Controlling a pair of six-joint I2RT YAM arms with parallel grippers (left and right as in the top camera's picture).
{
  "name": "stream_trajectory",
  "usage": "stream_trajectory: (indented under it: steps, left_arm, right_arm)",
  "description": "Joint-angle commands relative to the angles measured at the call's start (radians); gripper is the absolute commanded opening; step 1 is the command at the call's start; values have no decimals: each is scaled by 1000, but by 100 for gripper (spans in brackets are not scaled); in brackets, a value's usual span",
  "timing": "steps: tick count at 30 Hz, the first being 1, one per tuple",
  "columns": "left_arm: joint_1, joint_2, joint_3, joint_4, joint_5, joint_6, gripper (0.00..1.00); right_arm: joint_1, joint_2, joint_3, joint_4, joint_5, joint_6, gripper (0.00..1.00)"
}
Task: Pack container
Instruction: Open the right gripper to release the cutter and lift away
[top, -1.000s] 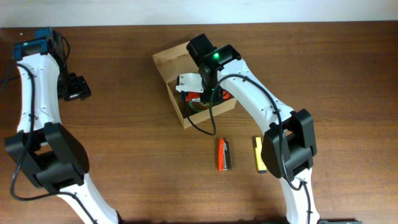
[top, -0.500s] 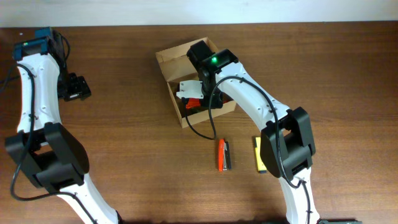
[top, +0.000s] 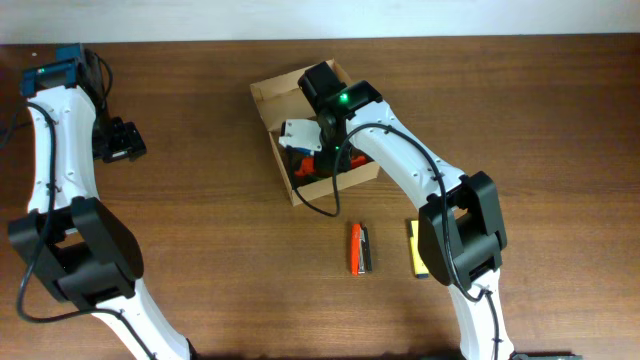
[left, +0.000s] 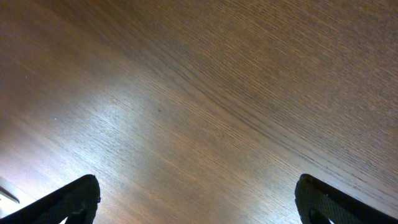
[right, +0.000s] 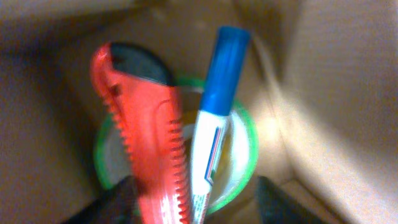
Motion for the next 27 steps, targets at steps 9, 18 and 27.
stream_trajectory:
  steps: [9, 18, 27]
  left_arm:
    - [2, -6, -10, 2, 3, 16, 100]
    - [2, -6, -10, 2, 3, 16, 100]
    - [2, -6, -10, 2, 3, 16, 100]
  right_arm:
    - [2, -82, -3, 171, 118, 322, 99]
    - [-56, -262, -3, 191, 142, 571, 100]
    - [-165, -435, -4, 32, 269, 901, 56]
